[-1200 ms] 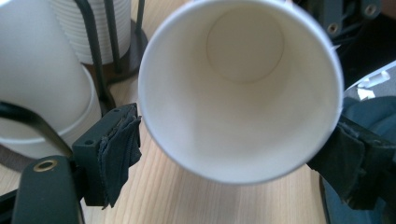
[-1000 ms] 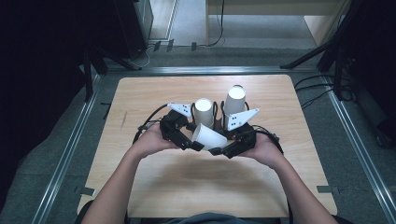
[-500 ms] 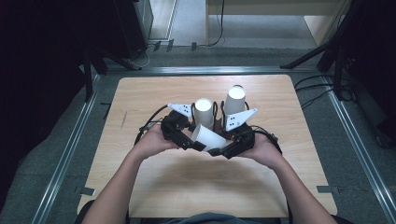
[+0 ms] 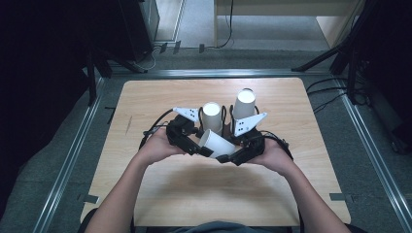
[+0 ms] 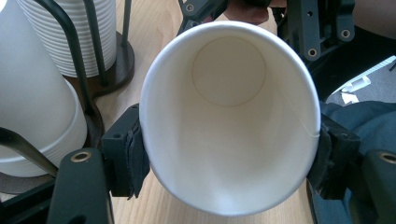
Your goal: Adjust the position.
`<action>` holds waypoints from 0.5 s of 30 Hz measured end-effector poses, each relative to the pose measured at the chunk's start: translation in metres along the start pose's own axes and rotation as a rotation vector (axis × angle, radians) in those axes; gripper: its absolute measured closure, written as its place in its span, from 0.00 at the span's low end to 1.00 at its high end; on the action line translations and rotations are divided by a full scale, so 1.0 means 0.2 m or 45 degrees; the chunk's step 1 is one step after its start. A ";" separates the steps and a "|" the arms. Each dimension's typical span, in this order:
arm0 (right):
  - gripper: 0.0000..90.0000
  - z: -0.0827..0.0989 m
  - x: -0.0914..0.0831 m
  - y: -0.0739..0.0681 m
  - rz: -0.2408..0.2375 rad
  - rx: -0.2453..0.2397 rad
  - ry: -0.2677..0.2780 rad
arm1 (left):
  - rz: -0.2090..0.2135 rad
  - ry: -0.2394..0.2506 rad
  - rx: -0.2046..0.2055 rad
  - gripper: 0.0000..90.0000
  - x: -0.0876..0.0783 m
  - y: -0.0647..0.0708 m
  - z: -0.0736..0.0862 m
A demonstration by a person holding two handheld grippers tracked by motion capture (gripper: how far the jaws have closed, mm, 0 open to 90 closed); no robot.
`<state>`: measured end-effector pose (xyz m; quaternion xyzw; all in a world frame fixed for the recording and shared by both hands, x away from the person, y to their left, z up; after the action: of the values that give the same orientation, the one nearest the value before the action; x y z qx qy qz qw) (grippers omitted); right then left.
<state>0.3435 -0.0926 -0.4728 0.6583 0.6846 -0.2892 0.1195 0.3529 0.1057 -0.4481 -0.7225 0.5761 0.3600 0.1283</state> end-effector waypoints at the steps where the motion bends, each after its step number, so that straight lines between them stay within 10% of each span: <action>1: 0.36 0.00 0.00 0.00 -0.007 0.008 0.002 | 0.005 -0.002 -0.002 0.30 0.00 0.00 0.00; 15: 0.27 0.00 -0.01 0.00 -0.003 0.043 -0.011 | -0.039 -0.100 0.065 0.30 -0.06 -0.01 -0.06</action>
<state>0.3441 -0.0940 -0.4733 0.6581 0.6799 -0.3039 0.1110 0.3577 0.1086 -0.4316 -0.7129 0.5686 0.3714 0.1748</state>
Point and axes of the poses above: each handheld gripper's, and its own axes: x roughly forward along the jaws, z roughly out of its underside, y roughly to its right, the point moved 3 cm from there along x, roughly forward along the jaws, and after that the axes turned 7 degrees about -z, right-handed, at the moved point
